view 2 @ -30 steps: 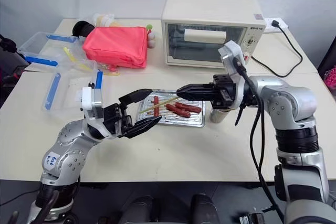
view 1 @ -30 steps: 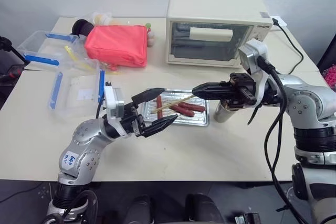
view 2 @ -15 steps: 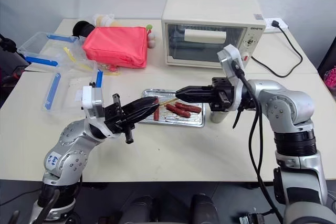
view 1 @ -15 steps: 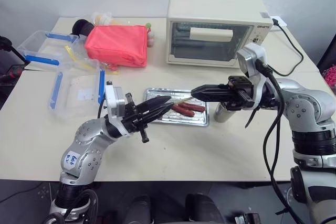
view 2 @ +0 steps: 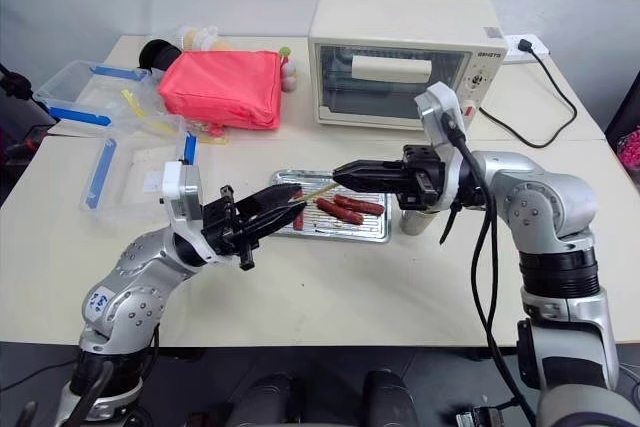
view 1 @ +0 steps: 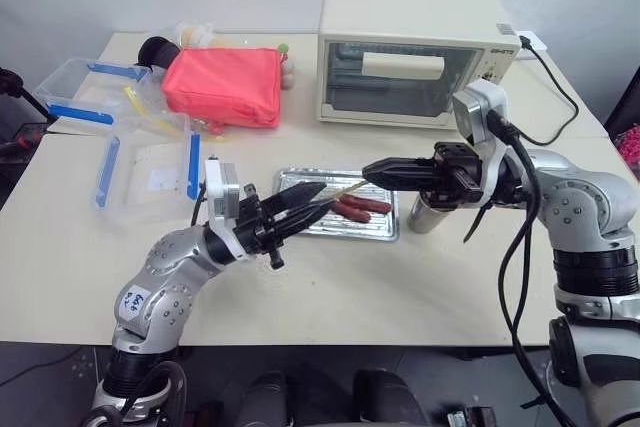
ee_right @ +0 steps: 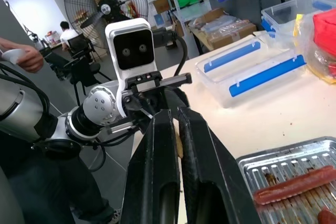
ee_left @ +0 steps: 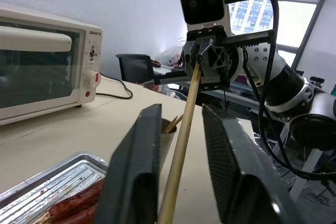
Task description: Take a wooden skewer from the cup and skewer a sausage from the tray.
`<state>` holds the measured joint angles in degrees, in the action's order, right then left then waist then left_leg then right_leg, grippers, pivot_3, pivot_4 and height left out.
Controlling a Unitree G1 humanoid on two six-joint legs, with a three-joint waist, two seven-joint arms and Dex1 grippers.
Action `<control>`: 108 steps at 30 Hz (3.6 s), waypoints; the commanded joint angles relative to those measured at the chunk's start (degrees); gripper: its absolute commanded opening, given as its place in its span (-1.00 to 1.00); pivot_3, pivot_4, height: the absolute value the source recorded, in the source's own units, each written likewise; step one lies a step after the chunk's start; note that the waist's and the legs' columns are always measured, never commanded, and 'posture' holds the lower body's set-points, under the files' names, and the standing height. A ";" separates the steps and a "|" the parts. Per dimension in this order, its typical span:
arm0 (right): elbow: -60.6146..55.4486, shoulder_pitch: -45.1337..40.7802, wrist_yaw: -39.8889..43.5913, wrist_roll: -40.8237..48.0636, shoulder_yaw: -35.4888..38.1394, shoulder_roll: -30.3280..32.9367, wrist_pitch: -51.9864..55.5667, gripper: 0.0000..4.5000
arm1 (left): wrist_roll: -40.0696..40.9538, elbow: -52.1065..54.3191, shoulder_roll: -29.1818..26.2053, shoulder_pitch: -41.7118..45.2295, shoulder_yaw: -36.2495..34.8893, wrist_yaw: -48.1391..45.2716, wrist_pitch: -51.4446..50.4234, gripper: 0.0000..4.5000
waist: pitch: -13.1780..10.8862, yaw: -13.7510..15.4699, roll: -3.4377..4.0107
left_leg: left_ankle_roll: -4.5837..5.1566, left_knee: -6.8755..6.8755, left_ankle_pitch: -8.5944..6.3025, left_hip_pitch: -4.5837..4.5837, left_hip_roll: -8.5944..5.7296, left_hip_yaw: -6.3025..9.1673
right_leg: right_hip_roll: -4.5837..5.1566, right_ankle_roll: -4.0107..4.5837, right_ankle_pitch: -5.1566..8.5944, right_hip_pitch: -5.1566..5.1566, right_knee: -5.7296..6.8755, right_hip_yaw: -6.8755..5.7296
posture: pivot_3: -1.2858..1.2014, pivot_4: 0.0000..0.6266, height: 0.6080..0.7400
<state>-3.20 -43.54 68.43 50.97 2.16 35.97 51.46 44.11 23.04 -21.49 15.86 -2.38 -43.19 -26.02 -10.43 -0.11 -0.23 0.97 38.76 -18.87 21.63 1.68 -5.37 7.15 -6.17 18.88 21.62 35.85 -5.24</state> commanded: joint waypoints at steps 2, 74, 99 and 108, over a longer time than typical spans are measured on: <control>-1.95 0.21 0.28 1.32 1.96 -0.08 -0.71 -1.00 | 0.99 2.42 -0.69 0.51 -0.97 -0.78 0.80 0.22 | 0.00 0.00 0.00 | 0.00 0.00 0.00 0.00 0.00 0.00 | 0.00 0.00 0.00 0.00 -0.01 0.00 | 0.03 -0.52 1.00; -18.45 19.10 0.73 1.50 10.86 13.17 -5.86 0.98 | -9.46 -6.88 -8.75 -13.90 -13.61 -5.20 14.20 -1.00 | -0.03 0.11 -0.02 | -0.01 -0.71 0.00 0.02 0.04 0.01 | -0.04 0.00 0.00 0.00 -0.69 -0.56 | 0.03 -0.52 1.00; -12.89 12.72 -17.43 -26.48 -13.50 -1.47 -10.43 0.98 | -10.53 -7.98 -5.72 -21.76 -16.98 0.77 18.01 -1.00 | -0.08 -0.35 -0.01 | -0.10 -0.76 -0.01 -0.12 0.03 0.07 | 0.30 0.15 -0.16 0.00 -0.80 -0.53 | 0.03 -0.52 1.00; 7.29 -3.10 -20.61 -39.15 -24.74 -10.41 -14.03 0.81 | -10.69 -5.42 -5.32 -22.55 -15.65 1.73 17.74 -1.00 | -0.08 -0.29 -0.01 | 0.02 -0.68 -0.01 0.03 -0.05 -0.04 | 0.43 0.12 -0.18 0.00 -0.66 -1.00 | 0.03 -0.52 1.00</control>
<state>2.62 -45.20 48.38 13.71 -22.49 26.06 39.90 33.33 15.29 -26.92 -6.31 -17.90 -41.76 -8.73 -10.51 -0.40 -0.24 1.00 38.08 -18.88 21.66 1.63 -5.43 7.57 -6.05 18.69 21.62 35.20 -6.29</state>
